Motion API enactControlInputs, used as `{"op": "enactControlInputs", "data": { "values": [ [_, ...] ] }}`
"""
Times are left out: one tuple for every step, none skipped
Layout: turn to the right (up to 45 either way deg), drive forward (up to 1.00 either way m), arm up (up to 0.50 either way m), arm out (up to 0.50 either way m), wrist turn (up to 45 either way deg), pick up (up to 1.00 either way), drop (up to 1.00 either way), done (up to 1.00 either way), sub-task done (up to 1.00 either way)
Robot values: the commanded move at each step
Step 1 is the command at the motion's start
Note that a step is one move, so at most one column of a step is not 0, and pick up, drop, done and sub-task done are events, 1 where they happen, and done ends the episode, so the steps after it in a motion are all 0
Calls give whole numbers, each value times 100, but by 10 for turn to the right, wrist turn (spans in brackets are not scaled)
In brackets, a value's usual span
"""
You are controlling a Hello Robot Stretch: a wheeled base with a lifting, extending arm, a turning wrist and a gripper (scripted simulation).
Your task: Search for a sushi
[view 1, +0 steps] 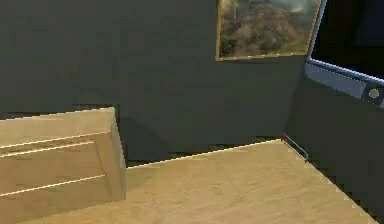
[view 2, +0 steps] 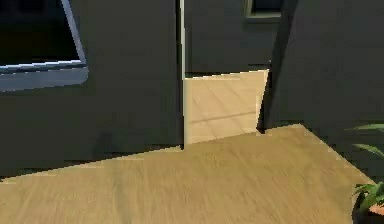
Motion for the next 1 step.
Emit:
{"op": "enactControlInputs", "data": {
  "values": [
    [450, 0, 0, 0, 0, 0, 0, 0, 0]
  ]
}}
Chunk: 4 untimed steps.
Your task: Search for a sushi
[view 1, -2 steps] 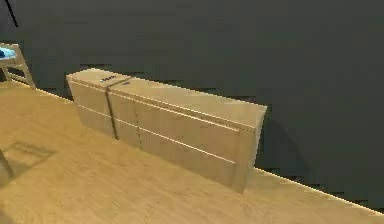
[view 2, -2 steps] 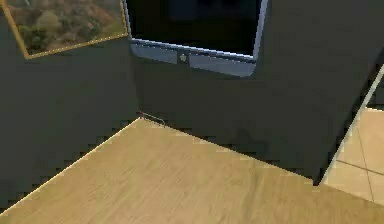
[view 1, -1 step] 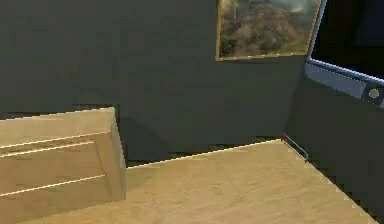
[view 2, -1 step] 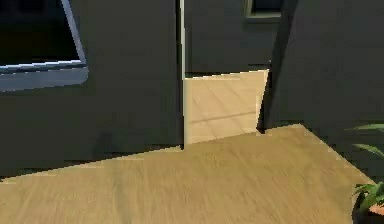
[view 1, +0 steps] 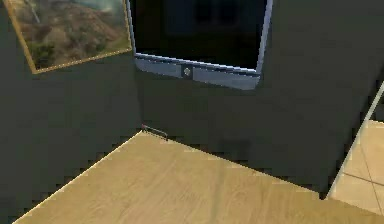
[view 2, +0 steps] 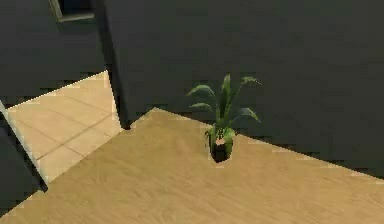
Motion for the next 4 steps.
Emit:
{"op": "enactControlInputs", "data": {
  "values": [
    [450, 0, 0, 0, 0, 0, 0, 0, 0],
    [120, 0, 0, 0, 0, 0, 0, 0, 0],
    [0, 100, 0, 0, 0, 0, 0, 0, 0],
    [30, 0, 0, 0, 0, 0, 0, 0, 0]
  ]
}}
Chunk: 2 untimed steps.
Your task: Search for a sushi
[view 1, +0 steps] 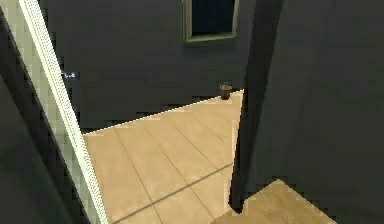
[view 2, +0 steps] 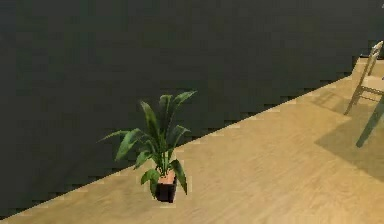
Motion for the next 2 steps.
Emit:
{"op": "enactControlInputs", "data": {
  "values": [
    [0, 75, 0, 0, 0, 0, 0, 0, 0],
    [-270, 0, 0, 0, 0, 0, 0, 0, 0]
  ]
}}
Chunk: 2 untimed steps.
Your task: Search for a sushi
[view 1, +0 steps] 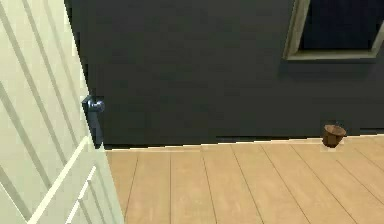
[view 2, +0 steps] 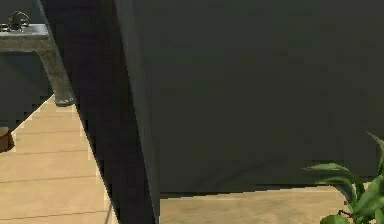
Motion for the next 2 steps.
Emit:
{"op": "enactControlInputs", "data": {
  "values": [
    [0, 40, 0, 0, 0, 0, 0, 0, 0],
    [450, 0, 0, 0, 0, 0, 0, 0, 0]
  ]
}}
